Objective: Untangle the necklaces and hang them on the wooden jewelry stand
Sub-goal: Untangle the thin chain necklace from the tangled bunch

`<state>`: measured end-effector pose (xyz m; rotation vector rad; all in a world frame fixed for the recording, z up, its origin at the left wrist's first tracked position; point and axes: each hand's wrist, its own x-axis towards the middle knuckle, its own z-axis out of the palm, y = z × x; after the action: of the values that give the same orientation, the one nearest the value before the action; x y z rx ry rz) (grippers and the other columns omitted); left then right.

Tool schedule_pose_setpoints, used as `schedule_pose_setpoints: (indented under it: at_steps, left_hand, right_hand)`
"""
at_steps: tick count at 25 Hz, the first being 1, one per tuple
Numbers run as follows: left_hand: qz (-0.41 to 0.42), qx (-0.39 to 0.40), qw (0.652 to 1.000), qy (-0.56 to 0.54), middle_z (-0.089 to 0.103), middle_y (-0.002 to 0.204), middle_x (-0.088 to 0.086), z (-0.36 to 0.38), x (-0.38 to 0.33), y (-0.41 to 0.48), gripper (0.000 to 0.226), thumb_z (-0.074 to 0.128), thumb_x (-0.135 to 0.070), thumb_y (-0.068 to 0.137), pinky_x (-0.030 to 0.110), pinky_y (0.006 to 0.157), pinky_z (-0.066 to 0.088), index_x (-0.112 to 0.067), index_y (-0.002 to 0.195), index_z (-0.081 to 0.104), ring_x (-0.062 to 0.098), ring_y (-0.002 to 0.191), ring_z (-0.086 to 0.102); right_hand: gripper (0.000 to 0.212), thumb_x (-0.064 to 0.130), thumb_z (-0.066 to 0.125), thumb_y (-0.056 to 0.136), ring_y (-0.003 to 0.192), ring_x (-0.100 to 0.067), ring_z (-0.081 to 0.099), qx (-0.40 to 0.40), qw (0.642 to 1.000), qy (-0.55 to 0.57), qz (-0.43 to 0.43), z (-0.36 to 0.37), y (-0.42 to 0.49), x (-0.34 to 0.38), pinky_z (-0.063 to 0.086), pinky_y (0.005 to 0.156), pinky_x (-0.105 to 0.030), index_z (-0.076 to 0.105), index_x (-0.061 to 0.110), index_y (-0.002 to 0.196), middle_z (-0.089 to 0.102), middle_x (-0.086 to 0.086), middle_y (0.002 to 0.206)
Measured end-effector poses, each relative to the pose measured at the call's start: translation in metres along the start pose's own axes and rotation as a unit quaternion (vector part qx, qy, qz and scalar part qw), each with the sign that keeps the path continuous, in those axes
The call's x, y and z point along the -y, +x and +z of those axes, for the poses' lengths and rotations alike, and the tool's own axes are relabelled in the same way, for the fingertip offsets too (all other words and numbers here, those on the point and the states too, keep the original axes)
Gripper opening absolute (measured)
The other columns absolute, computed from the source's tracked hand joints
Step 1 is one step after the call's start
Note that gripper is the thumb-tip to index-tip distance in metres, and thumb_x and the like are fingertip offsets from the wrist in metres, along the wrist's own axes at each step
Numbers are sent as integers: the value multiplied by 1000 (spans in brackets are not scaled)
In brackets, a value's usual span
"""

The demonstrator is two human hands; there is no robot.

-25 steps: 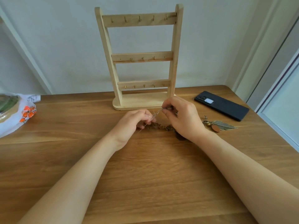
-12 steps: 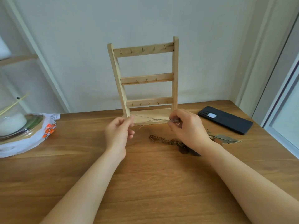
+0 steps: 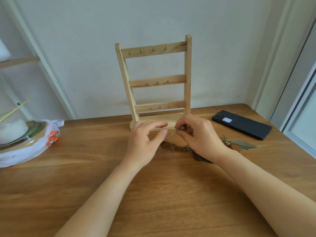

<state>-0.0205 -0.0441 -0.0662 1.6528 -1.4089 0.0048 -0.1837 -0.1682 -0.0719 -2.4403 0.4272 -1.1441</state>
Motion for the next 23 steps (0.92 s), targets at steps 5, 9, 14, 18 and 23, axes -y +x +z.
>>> schedule_pose_setpoints:
  at_steps: [5, 9, 14, 18, 23]
  left_hand:
    - [-46, 51, 996, -63, 75, 91, -20, 2, 4, -3, 10, 74, -25, 90, 18, 84, 51, -28, 97, 79, 0, 94, 67]
    - [-32, 48, 994, -97, 74, 83, -16, -1, 0, -3, 8, 74, -16, 89, 14, 76, 50, -23, 91, 78, 5, 84, 67]
    - [17, -16, 999, -39, 70, 91, -19, -4, 5, -2, 12, 67, -20, 93, 23, 86, 49, -27, 98, 76, 6, 96, 63]
    - [94, -59, 994, -18, 65, 82, -13, -9, 7, 1, 9, 70, -31, 84, 33, 81, 47, -25, 88, 75, 13, 89, 59]
    - [112, -23, 992, 46, 68, 77, -19, -2, 8, -3, 7, 73, -30, 83, 26, 70, 49, -25, 85, 78, 1, 82, 57]
  right_hand:
    - [13, 0, 73, 87, 82, -9, 63, -8, 1000, 14, -20, 7, -3, 9, 54, 75, -23, 69, 10, 94, 66, 5, 86]
    - [12, 6, 74, 88, 82, -10, 64, -5, 1000, 3, -11, 9, -4, 7, 54, 73, -28, 72, 12, 98, 68, 6, 88]
    - [10, 9, 72, 90, 79, -11, 62, 34, 999, -3, 4, 10, -3, 6, 51, 71, -27, 72, 17, 97, 66, 12, 88]
    - [8, 11, 71, 91, 77, -11, 61, 34, 999, -4, 21, 11, -2, 6, 52, 70, -27, 72, 18, 96, 65, 14, 85]
    - [9, 13, 71, 91, 78, -11, 61, 43, 999, -2, 14, 9, -3, 8, 51, 68, -24, 72, 18, 98, 65, 13, 86]
